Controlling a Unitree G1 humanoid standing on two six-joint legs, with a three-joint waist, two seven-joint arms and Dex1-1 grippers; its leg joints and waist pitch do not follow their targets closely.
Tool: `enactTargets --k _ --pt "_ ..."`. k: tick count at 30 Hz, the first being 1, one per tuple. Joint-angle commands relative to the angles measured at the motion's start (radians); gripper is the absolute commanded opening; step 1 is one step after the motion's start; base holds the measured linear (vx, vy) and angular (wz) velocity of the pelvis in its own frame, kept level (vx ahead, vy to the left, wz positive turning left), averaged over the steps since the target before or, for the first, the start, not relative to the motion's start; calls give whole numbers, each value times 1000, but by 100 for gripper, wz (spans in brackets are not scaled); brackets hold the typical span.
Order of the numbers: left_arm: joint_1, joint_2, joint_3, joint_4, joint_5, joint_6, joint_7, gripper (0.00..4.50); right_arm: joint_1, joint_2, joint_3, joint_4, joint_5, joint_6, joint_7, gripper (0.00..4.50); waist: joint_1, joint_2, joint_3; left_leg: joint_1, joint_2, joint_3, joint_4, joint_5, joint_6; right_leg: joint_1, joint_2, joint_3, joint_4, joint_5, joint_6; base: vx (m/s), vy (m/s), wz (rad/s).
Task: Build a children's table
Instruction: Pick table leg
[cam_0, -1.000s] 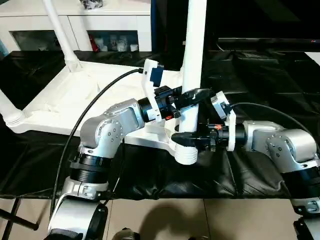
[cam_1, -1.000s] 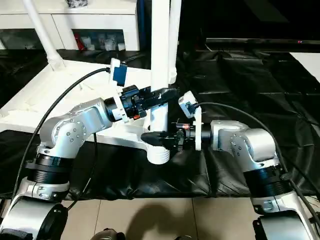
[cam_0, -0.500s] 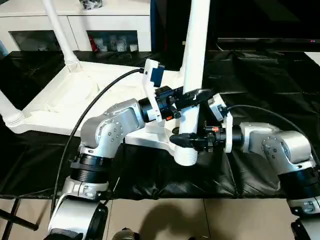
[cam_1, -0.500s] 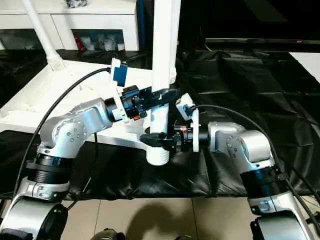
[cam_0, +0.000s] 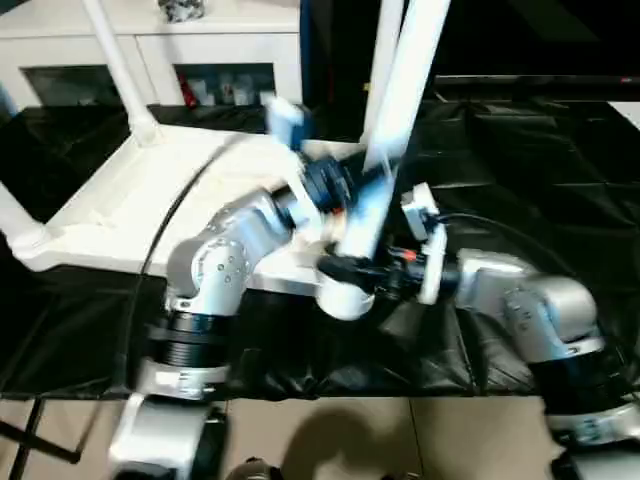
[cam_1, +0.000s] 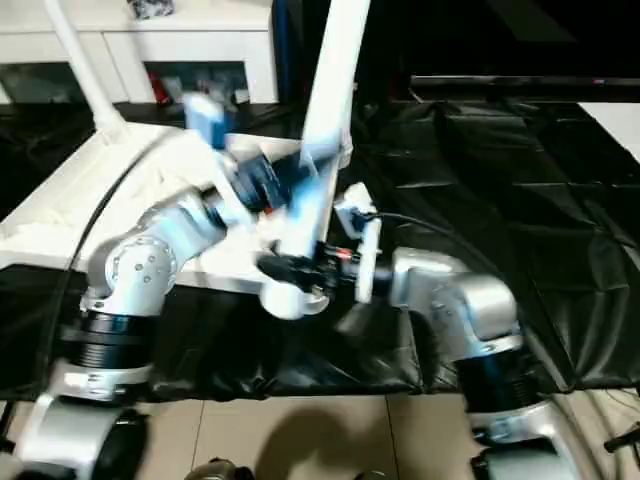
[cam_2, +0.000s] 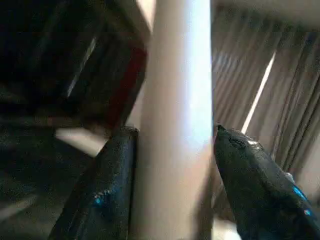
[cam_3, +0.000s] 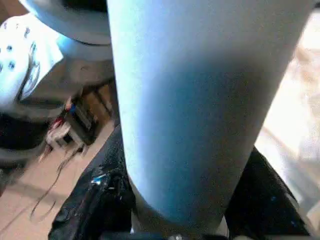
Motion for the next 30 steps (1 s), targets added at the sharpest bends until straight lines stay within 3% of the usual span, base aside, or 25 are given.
enactTargets --k 1,2,3,4,8,9,11,12,15,16,17,18,19,22,23,24,27,30 --pt "-47 -38 92 38 -91 -36 68 270 13 25 -45 -7 1 -30 -65 191 -1 -1 -82 18 30 -17 -63 -225 15 57 -54 41 -82 -308 -177 0 0 0" --pt "-59 -46 120 58 -113 -44 85 270 12 38 -54 -6 -2 -41 -84 191 -2 -2 -83 19 28 -16 -62 -231 13 55 -53 40 -86 -325 -171 0 0 0" --pt "-70 -46 144 82 -127 -63 92 270 11 55 -66 0 -15 -66 -115 191 -2 3 -83 20 27 -18 -63 -235 12 55 -52 39 -87 -332 -166 0 0 0" --pt "-74 -43 152 94 -129 -70 92 270 9 64 -73 5 -22 -77 -134 191 -5 -1 -83 20 27 -19 -65 -242 10 52 -49 38 -88 -341 -154 0 0 0" --pt "-70 14 120 132 -27 -114 34 270 3 101 -107 37 -78 -152 -246 191 -12 2 -84 23 28 -20 -70 -235 4 50 -49 40 -90 -365 -114 0 0 0" --pt "-66 43 92 144 19 -135 15 270 0 103 -111 48 -98 -173 -271 191 -12 -3 -84 22 29 -20 -70 -228 4 50 -50 40 -91 -360 -112 0 0 0" --pt "-57 96 44 164 92 -163 -20 270 -4 100 -112 66 -134 -207 -307 191 -14 3 -85 24 31 -21 -73 -214 -3 48 -49 43 -84 -328 -109 0 0 0" --pt "-57 100 40 166 96 -165 -23 270 -4 100 -112 67 -137 -209 -310 191 -15 4 -86 24 31 -21 -73 -212 -4 50 -49 44 -80 -311 -117 0 0 0" --pt "-47 200 -44 234 220 -250 -88 270 -4 97 -123 83 -179 -242 -371 191 -17 4 -88 22 29 -19 -71 -195 1 52 -49 46 -75 -253 -141 0 0 0" --pt "-44 247 -74 276 269 -289 -119 270 -2 94 -125 88 -201 -262 -396 191 -18 23 -89 23 27 -21 -71 -194 -1 52 -50 46 -74 -248 -139 0 0 0" --pt "-44 291 -102 324 316 -324 -146 270 -1 92 -121 95 -226 -283 -418 191 -26 25 -88 24 26 -20 -74 -212 -11 51 -47 45 -76 -245 -131 0 0 0" --pt "-44 291 -102 324 316 -324 -146 270 -1 92 -121 95 -226 -283 -418 191 -29 20 -88 25 25 -20 -74 -220 -15 52 -46 45 -76 -240 -133 0 0 0" --pt "-38 335 -160 364 391 -392 -187 270 6 87 -117 92 -248 -299 -431 191 -30 21 -88 24 25 -23 -75 -225 -16 56 -50 44 -74 -236 -144 0 0 0" --pt "-27 381 -248 419 476 -470 -302 270 22 83 -122 85 -281 -328 -466 191 -32 23 -88 24 29 -21 -75 -223 -12 54 -54 48 -71 -239 -164 0 0 0" --pt "-26 390 -277 443 499 -493 -344 270 29 82 -126 84 -291 -337 -479 191 -29 8 -87 22 29 -19 -75 -209 -4 56 -58 50 -69 -249 -166 0 0 0" --pt "-26 393 -291 457 510 -504 -364 270 33 81 -129 83 -295 -341 -486 191 -29 12 -87 22 29 -18 -75 -207 -4 55 -58 51 -68 -250 -169 0 0 0" --pt "-45 412 -376 562 594 -603 -421 270 53 69 -118 78 -322 -357 -499 191 -29 7 -87 21 30 -17 -75 -200 3 55 -59 51 -69 -245 -174 0 0 0" --pt "-59 417 -401 613 627 -646 -445 270 58 67 -113 85 -332 -371 -502 191 -29 9 -86 23 30 -16 -75 -213 5 54 -60 51 -72 -262 -174 0 0 0"
